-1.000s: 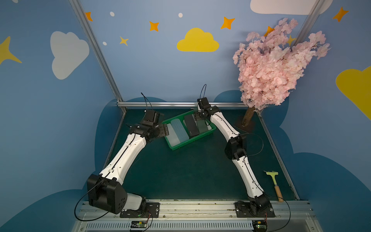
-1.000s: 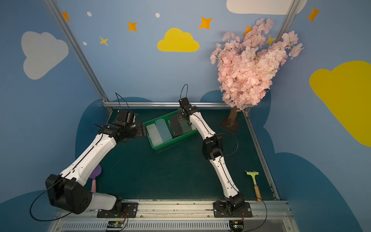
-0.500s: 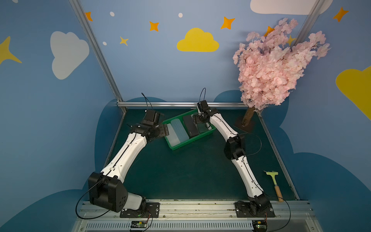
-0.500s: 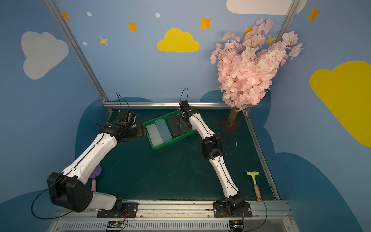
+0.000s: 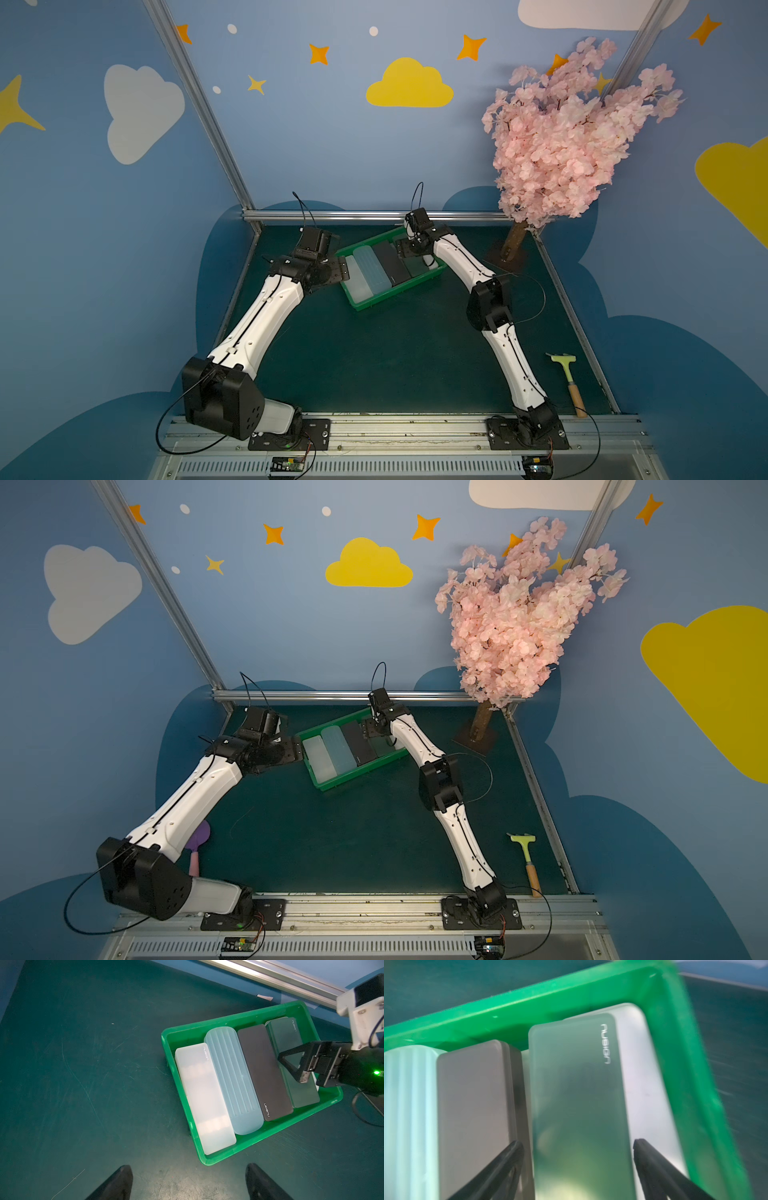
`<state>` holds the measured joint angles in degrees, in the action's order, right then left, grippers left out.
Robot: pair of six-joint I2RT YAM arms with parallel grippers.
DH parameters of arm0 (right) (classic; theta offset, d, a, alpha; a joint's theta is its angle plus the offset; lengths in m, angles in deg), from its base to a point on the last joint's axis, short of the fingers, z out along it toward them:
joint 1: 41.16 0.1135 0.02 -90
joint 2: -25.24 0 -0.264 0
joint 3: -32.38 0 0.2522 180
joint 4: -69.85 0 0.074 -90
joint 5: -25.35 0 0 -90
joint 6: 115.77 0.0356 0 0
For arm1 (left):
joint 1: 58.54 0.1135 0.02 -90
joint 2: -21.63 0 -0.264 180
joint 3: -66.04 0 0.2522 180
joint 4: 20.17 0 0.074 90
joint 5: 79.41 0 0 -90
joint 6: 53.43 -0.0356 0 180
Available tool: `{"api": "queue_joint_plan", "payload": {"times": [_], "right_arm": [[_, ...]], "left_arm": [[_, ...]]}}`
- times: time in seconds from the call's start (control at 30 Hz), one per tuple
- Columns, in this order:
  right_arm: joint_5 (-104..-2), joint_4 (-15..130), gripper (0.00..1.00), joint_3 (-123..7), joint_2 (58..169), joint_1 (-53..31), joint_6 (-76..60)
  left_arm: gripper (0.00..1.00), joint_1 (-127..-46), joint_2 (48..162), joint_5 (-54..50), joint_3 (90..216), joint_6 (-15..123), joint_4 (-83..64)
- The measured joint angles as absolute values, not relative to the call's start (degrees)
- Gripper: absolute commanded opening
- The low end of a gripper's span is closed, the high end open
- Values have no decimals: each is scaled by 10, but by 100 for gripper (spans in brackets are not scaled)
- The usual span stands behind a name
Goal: Put the pencil case into the storage box
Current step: Place the pencil case at the storage box, then reset both arms
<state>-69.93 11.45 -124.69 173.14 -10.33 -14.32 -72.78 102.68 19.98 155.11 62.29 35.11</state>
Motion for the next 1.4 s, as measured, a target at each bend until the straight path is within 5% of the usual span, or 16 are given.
{"api": "queue_joint_plan", "payload": {"times": [0.27,0.57,0.8,1.1,1.4], "right_arm": [[-787,197,97,-1031,1509,-104,-167],[-806,419,98,-544,1176,-236,-188],[-817,530,98,-336,1145,-325,-211],[-847,557,98,-384,1190,-330,-247],[-838,647,98,-205,1113,-335,-261]], "left_arm": [[92,-716,1025,224,1561,609,343],[92,-582,1022,242,1410,585,168],[92,-553,1060,253,1293,553,19],[93,-552,1071,279,1223,512,-133],[93,-550,1069,285,1161,489,-232]]}}
